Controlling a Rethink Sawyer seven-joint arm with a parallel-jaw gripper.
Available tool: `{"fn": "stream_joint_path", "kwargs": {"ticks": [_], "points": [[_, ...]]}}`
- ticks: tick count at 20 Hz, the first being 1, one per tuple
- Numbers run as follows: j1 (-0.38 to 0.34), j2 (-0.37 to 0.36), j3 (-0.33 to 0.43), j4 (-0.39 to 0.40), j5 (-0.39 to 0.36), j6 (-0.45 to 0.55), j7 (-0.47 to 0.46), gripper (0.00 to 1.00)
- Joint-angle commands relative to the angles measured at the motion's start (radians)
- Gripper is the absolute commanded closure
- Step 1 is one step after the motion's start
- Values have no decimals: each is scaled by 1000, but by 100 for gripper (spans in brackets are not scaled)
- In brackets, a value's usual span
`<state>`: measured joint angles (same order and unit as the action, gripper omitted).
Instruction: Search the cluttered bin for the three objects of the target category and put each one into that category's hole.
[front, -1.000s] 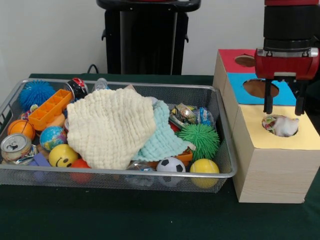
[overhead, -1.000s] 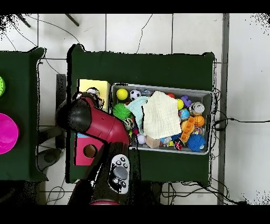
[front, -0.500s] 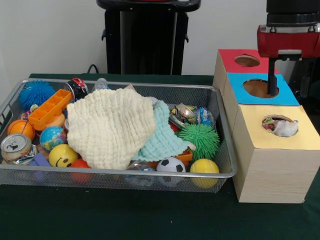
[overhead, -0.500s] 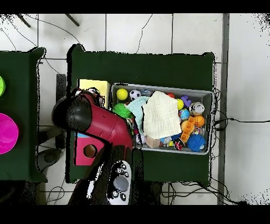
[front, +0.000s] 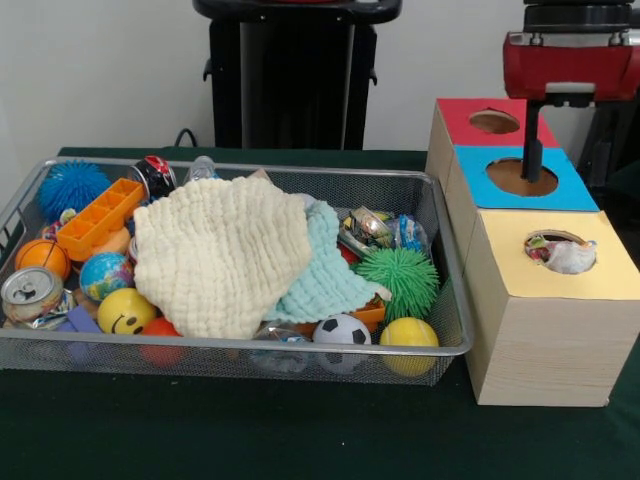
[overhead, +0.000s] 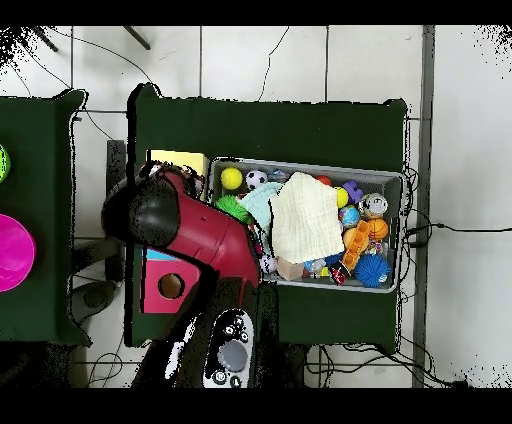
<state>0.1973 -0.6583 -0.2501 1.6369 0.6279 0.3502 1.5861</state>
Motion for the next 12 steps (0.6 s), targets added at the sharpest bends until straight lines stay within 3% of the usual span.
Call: {"fn": "stream_joint_path", "kwargs": {"ticks": [1, 7, 12], "points": [[-20, 11, -52, 29, -89, 194, 195, 0], [-117, -18, -29, 87, -167, 183, 52, 0], [-190, -32, 3, 98, -245, 199, -4, 0]]}}
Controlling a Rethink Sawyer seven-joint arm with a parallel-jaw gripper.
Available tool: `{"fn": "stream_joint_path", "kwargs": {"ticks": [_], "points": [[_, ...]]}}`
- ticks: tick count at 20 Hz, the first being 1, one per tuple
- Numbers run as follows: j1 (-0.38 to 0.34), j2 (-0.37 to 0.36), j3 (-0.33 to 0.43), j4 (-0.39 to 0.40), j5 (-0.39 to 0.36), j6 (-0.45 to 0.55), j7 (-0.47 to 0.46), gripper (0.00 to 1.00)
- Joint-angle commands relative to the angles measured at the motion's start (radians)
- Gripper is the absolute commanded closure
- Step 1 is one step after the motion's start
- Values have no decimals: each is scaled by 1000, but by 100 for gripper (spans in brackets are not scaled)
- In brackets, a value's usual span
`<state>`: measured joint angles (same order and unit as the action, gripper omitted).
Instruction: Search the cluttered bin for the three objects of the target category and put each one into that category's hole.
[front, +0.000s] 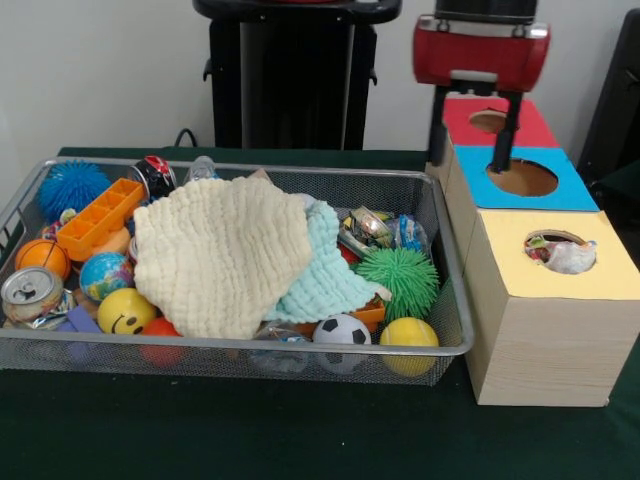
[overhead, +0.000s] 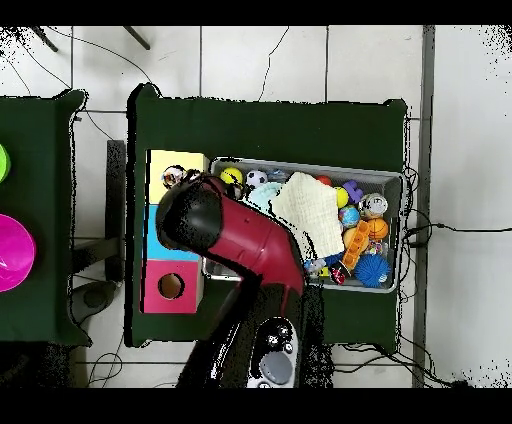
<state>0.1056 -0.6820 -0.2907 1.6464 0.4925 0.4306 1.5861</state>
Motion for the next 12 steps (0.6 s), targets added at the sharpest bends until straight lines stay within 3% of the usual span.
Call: {"fn": "stream_joint_path", "kwargs": {"ticks": [1, 6, 12], "points": [[-108, -10, 48, 84, -125, 122, -7, 0], [-173, -3, 74, 69, -211, 135, -45, 0], [-282, 30, 164, 88, -310, 32, -98, 0]]}}
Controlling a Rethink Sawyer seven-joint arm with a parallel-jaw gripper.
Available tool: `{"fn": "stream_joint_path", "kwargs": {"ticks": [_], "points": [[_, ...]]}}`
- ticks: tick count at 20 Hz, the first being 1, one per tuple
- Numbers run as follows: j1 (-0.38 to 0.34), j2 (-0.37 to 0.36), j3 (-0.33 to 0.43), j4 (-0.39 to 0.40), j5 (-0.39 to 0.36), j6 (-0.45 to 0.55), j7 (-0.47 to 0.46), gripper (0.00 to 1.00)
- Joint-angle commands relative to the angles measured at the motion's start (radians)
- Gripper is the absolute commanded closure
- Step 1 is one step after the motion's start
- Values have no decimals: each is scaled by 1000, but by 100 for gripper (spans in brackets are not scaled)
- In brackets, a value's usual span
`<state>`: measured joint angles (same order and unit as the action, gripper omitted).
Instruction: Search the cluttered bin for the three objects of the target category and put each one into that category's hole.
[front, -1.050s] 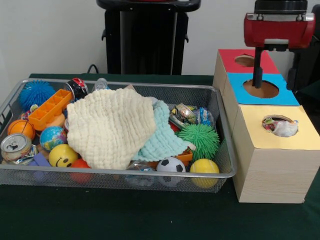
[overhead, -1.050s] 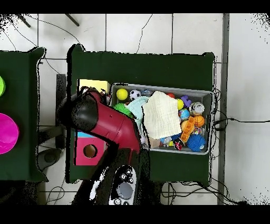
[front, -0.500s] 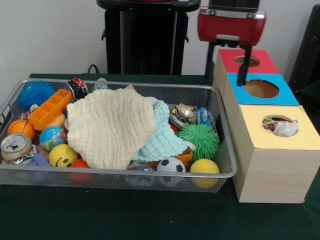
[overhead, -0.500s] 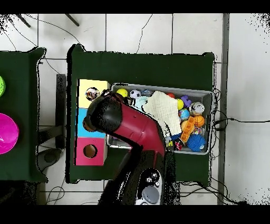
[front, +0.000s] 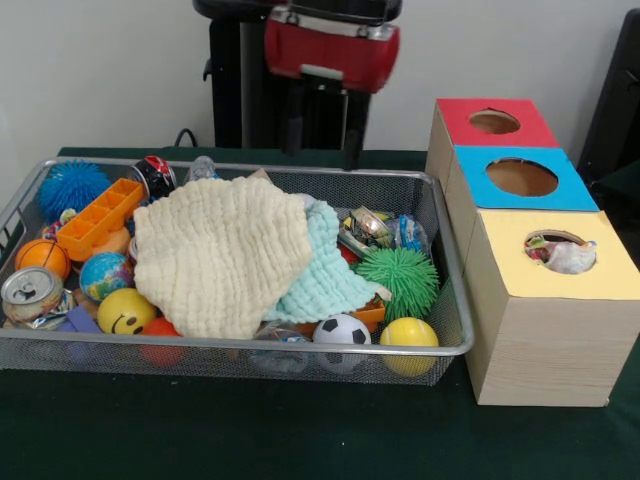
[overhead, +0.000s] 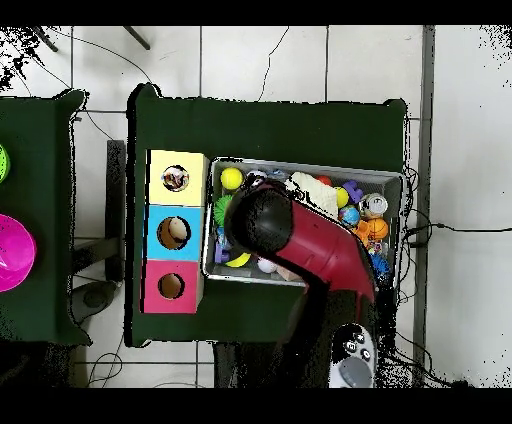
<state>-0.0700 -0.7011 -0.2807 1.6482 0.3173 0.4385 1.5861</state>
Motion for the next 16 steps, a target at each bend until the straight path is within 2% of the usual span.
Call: {"fn": "stream_joint_path", "kwargs": {"ticks": [1, 7, 13, 16], "points": [[-117, 58, 161, 83, -154, 9, -96, 0], [-166, 117, 206, 74, -262, -34, -78, 0], [-209, 154, 274, 81, -303, -97, -14, 0], [-233, 175, 320, 91, -316, -160, 24, 0]]}}
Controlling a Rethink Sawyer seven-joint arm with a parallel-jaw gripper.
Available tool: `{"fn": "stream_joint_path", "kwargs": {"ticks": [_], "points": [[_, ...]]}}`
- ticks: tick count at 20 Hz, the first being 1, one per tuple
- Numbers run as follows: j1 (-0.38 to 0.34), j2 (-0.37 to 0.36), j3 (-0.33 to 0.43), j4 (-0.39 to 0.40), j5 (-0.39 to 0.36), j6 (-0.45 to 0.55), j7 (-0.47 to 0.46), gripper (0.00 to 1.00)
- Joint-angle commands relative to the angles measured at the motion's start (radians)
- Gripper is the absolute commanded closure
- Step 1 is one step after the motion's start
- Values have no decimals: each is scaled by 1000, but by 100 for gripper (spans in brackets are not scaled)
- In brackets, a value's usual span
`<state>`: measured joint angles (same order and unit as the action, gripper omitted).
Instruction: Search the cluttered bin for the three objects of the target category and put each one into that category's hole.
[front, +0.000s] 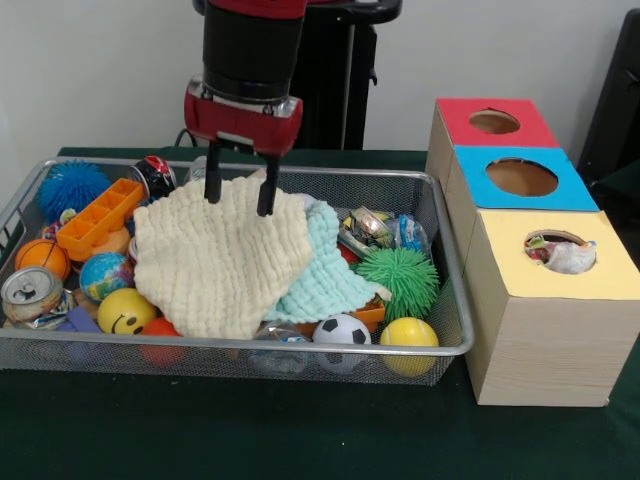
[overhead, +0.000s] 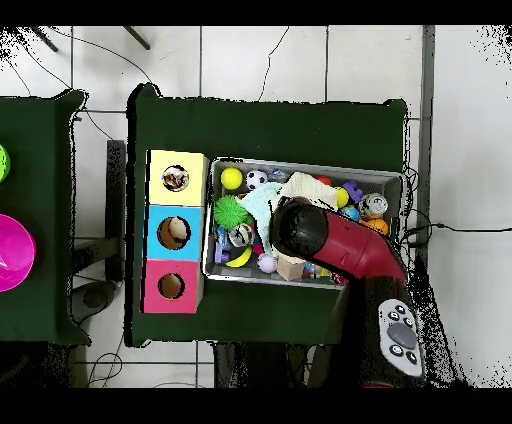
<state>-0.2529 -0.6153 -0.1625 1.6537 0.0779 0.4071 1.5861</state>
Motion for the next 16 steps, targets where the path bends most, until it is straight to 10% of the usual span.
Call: {"fn": "stream_joint_path", "kwargs": {"ticks": [1, 8, 16], "points": [[-57, 96, 216, 90, -80, -155, 39, 0], [-119, 124, 330, 112, -92, -248, 78, 0], [-83, 202, 278, 76, -118, -224, 80, 0]]}}
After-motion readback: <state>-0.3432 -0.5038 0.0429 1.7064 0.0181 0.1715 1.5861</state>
